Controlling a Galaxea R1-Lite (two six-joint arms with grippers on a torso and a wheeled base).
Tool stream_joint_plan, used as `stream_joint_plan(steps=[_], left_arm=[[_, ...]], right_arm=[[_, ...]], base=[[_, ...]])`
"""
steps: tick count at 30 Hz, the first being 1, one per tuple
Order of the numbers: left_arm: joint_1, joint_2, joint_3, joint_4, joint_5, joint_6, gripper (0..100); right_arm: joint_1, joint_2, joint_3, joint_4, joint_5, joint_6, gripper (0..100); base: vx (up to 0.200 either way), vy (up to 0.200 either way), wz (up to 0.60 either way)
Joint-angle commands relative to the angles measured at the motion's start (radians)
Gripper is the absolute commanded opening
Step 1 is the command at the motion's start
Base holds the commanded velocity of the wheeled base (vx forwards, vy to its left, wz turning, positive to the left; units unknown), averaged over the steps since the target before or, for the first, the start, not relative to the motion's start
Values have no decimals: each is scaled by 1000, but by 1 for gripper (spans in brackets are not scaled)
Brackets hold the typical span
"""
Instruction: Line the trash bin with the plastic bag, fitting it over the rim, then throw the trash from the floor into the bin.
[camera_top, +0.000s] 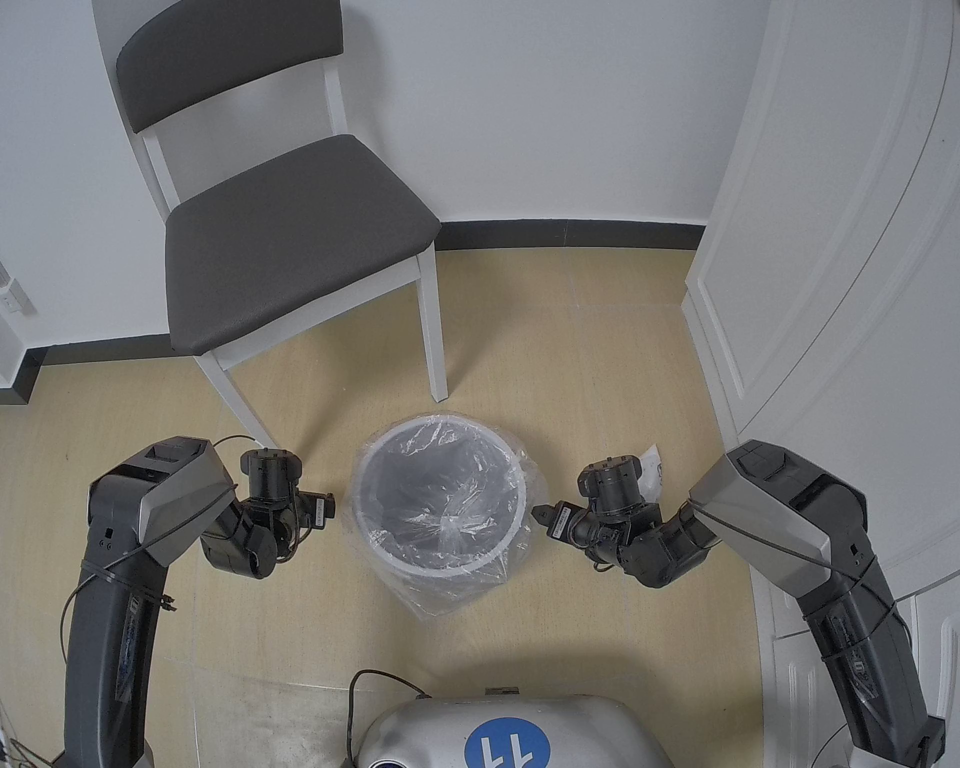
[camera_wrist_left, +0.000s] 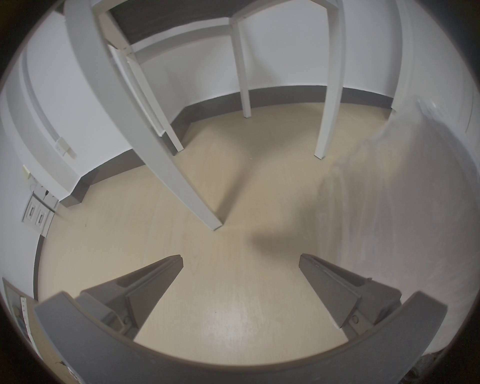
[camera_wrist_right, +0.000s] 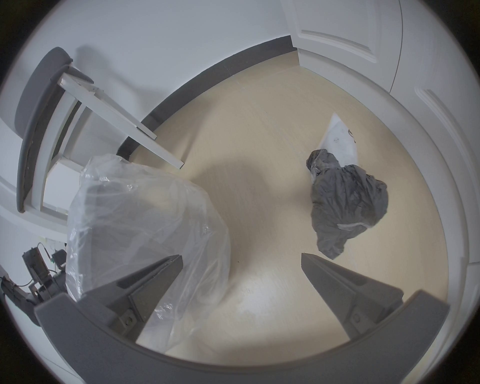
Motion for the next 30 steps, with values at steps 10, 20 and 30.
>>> stream_joint_plan(steps=[10,20,30], left_arm=[[82,-140,262,-129,-150,21,100],[206,-156,389,-175,-512,360,100],[113,-106,384,-253,-701,460,100]], right_arm=[[-22,-137,254,-71,5,-221,100],[-87,-210,530,-364,145,-513,100],[-145,-224,611,-388,277,-619,100]], base=[[0,0,0],[0,0,0],[0,0,0]])
